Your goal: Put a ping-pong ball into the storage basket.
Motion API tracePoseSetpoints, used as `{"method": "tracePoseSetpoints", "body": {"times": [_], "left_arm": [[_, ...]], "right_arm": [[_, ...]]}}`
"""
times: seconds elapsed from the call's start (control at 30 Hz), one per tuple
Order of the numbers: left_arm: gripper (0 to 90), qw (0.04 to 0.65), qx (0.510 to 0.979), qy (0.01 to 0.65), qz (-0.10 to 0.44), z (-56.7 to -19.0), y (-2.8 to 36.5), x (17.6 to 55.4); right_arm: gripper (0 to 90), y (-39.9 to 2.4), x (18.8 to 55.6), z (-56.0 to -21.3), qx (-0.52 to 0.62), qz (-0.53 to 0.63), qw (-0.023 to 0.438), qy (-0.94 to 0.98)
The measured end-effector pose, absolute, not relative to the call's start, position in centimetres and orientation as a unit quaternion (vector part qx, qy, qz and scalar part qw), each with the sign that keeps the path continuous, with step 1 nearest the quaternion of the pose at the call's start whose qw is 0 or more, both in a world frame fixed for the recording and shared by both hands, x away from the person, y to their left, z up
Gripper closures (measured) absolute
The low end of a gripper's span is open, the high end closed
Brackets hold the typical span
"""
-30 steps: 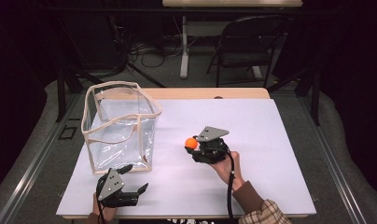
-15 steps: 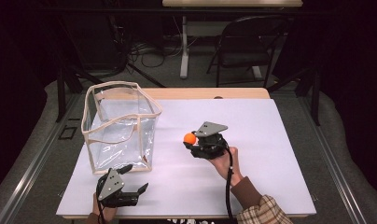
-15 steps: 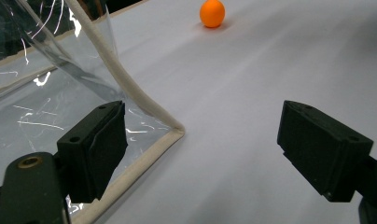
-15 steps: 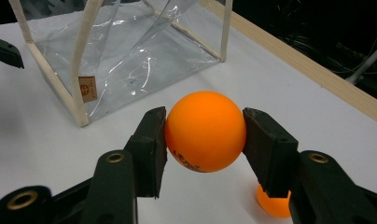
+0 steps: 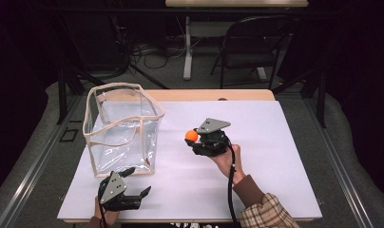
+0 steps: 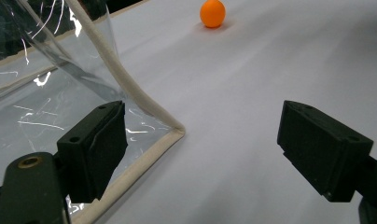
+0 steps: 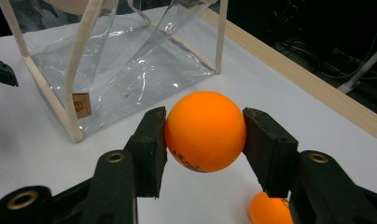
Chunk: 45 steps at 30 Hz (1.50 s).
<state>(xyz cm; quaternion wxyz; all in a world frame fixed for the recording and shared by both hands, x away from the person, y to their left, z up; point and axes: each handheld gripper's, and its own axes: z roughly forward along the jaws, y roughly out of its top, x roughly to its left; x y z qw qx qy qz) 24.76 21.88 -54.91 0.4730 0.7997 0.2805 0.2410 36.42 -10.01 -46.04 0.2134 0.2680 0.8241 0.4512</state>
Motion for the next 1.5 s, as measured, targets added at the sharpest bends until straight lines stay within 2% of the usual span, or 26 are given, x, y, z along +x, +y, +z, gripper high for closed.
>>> {"method": "tracePoseSetpoints", "body": {"times": [1.5], "left_arm": [[16.1, 0.473, 0.800, 0.280, 0.241, -55.0, 21.8, 24.8]], "right_arm": [[50.9, -7.9, 39.0, -43.6, 0.261, 0.468, 0.217, 0.816]]}}
